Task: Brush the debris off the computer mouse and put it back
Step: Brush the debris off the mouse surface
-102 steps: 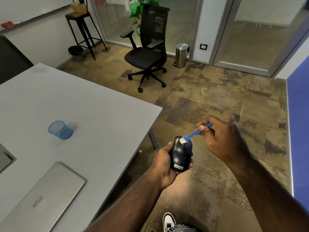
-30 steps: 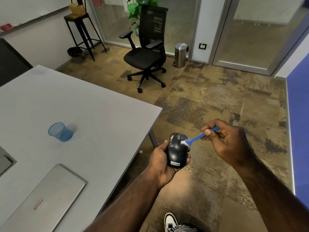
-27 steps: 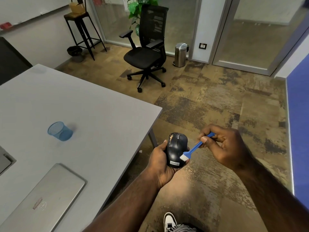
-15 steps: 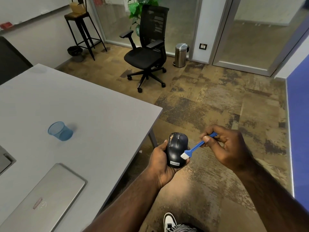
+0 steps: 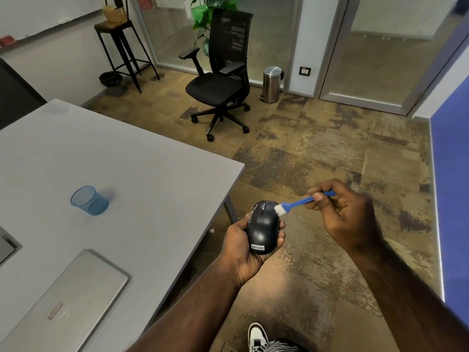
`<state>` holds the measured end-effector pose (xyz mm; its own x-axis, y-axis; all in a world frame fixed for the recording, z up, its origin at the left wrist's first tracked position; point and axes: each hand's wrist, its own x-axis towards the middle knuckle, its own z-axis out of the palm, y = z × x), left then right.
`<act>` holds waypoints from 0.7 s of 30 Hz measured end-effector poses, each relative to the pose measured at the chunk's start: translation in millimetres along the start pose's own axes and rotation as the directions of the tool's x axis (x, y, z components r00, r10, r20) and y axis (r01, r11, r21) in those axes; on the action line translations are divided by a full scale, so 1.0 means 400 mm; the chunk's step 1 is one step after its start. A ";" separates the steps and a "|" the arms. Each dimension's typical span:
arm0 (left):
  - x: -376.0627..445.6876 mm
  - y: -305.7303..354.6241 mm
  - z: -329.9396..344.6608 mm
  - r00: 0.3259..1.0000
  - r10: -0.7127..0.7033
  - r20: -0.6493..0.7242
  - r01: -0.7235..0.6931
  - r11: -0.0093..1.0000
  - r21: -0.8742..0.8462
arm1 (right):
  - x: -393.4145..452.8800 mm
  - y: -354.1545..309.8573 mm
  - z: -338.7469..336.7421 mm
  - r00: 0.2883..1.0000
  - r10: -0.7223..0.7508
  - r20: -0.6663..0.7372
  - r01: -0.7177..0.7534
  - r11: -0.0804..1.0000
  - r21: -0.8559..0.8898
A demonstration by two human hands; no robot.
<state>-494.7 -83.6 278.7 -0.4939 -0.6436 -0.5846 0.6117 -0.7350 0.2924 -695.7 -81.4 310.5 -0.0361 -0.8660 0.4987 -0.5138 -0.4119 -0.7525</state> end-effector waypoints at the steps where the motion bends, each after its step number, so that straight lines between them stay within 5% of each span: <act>1: 0.000 0.001 -0.001 1.000 -0.002 0.006 0.002 1.000 0.000 | 0.002 0.004 -0.002 1.000 0.015 -0.025 -0.016 1.000 -0.020; 8: -0.001 -0.003 0.001 0.997 0.036 -0.064 -0.035 0.999 0.015 | -0.015 -0.022 -0.013 0.985 -0.087 0.151 0.074 0.993 0.094; 14: -0.001 0.001 0.003 0.999 0.037 -0.028 -0.035 0.997 0.062 | -0.008 -0.001 -0.008 1.000 -0.004 0.022 0.004 1.000 -0.005; 21: 0.007 -0.014 0.011 0.981 0.108 -0.158 -0.082 0.983 0.163 | -0.016 -0.052 0.020 0.969 -0.136 0.208 0.132 0.991 0.034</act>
<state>-502.3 -82.0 278.8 -0.3209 -0.6776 -0.6618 0.5412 -0.7046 0.4590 -677.8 -69.7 319.5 0.2128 -0.8418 0.4961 -0.4844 -0.5318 -0.6947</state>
